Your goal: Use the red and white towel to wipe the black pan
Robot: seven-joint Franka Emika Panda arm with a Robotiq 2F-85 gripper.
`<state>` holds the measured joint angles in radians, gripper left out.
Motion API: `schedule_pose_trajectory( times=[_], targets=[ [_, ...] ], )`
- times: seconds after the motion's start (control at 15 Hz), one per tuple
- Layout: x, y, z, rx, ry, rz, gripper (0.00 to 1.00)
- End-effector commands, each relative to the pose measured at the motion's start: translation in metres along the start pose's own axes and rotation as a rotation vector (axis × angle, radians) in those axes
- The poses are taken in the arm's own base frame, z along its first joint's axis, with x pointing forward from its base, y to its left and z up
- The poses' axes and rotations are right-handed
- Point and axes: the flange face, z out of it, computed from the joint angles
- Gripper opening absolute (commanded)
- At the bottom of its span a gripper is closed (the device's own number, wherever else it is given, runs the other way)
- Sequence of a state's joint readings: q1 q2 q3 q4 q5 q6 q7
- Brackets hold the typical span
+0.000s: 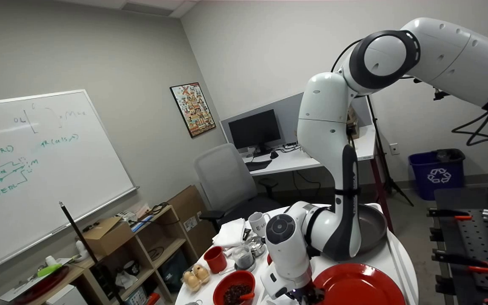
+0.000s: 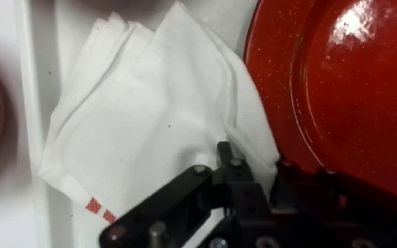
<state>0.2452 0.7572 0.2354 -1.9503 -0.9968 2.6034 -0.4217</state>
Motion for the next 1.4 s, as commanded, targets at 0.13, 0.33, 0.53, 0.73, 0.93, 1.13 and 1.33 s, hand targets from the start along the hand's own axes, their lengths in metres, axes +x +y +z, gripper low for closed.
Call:
schedule_pose_trajectory(
  times=[0.13, 0.33, 0.53, 0.73, 0.93, 1.13, 1.33],
  targets=[
    [0.014, 0.007, -0.031, -0.030, 0.112, 0.011, 0.04],
    [0.025, 0.009, -0.070, -0.074, 0.246, 0.053, 0.04],
    [0.030, 0.014, -0.109, -0.099, 0.405, 0.162, 0.03],
    [0.020, 0.021, -0.141, -0.113, 0.548, 0.280, 0.03],
    [0.000, 0.022, -0.160, -0.115, 0.657, 0.417, 0.03],
    [-0.033, 0.017, -0.168, -0.108, 0.712, 0.576, 0.03],
    [-0.070, 0.007, -0.171, -0.108, 0.738, 0.738, 0.03]
  ],
)
